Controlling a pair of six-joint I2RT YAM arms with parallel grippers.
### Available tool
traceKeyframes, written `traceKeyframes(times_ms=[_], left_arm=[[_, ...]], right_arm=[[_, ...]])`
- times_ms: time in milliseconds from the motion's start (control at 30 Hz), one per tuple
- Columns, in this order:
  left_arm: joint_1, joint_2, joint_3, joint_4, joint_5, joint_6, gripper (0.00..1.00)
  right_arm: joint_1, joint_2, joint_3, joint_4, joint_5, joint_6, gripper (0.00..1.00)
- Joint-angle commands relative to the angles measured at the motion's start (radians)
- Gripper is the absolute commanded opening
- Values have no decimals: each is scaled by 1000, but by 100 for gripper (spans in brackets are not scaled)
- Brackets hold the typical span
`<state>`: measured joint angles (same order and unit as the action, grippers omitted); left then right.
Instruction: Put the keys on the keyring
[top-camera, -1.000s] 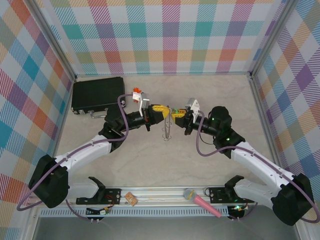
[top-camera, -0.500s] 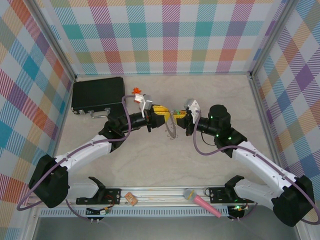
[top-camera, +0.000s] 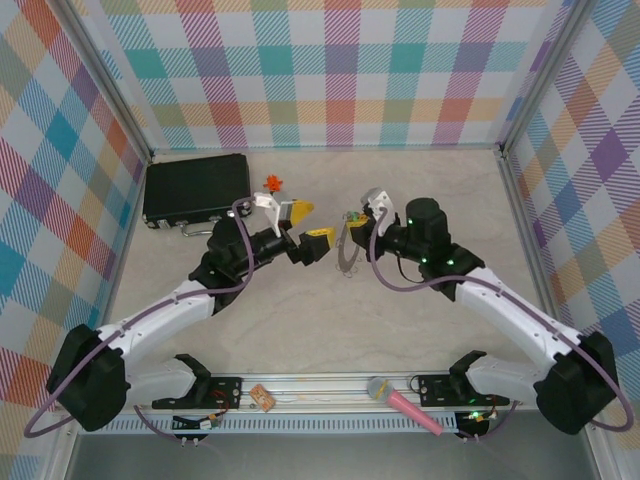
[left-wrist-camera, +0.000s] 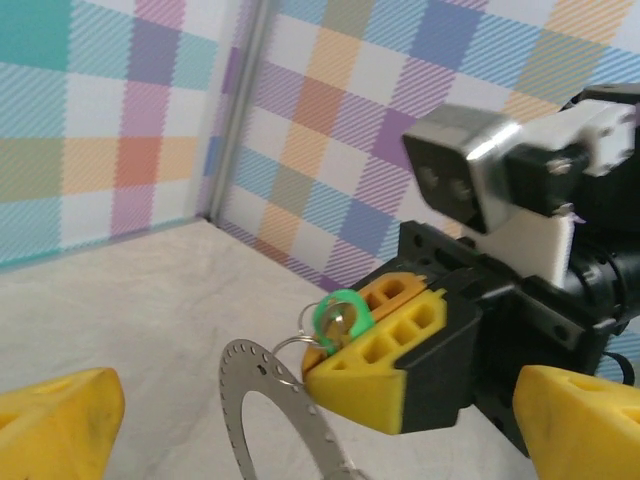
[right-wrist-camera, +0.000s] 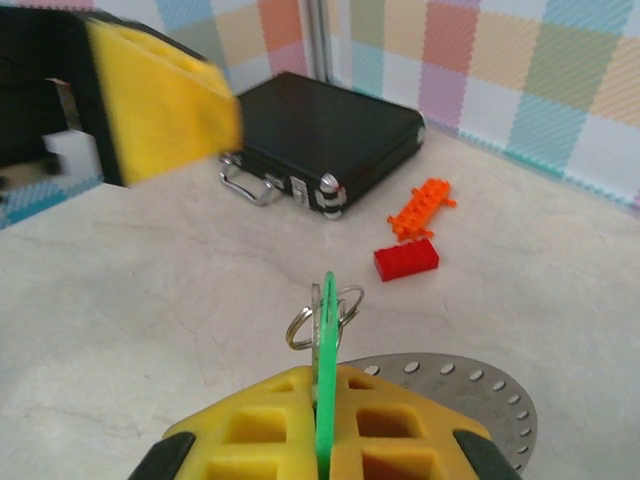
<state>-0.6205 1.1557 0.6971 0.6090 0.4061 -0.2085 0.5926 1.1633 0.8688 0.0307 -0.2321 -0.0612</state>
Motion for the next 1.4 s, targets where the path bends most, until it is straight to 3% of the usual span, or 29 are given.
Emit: traceKeyframes(times_ms=[0,267,500,833,1100,1367], left_arm=[[-5,-63,-21,-22,-107,15,100],[-5,-197,-131,-44,-283,19,100],[-5,-287,-185,-64,-286,15,100],[-5,-362,-215,-108,-313,21,100],[-5,-369,-223,-112,-317,25,100],[-5,-367,-223,-120,-326,34,100]], right_arm=[[-11,68,57,11,46,34,0],[-13,308,170,95,61,102,0],[-40,523,331,149,146,151,0],[-108,792,628,100,163,167,0],[-126,887,740,29,185,76,0],[-123,825,594,76,111,141,0]])
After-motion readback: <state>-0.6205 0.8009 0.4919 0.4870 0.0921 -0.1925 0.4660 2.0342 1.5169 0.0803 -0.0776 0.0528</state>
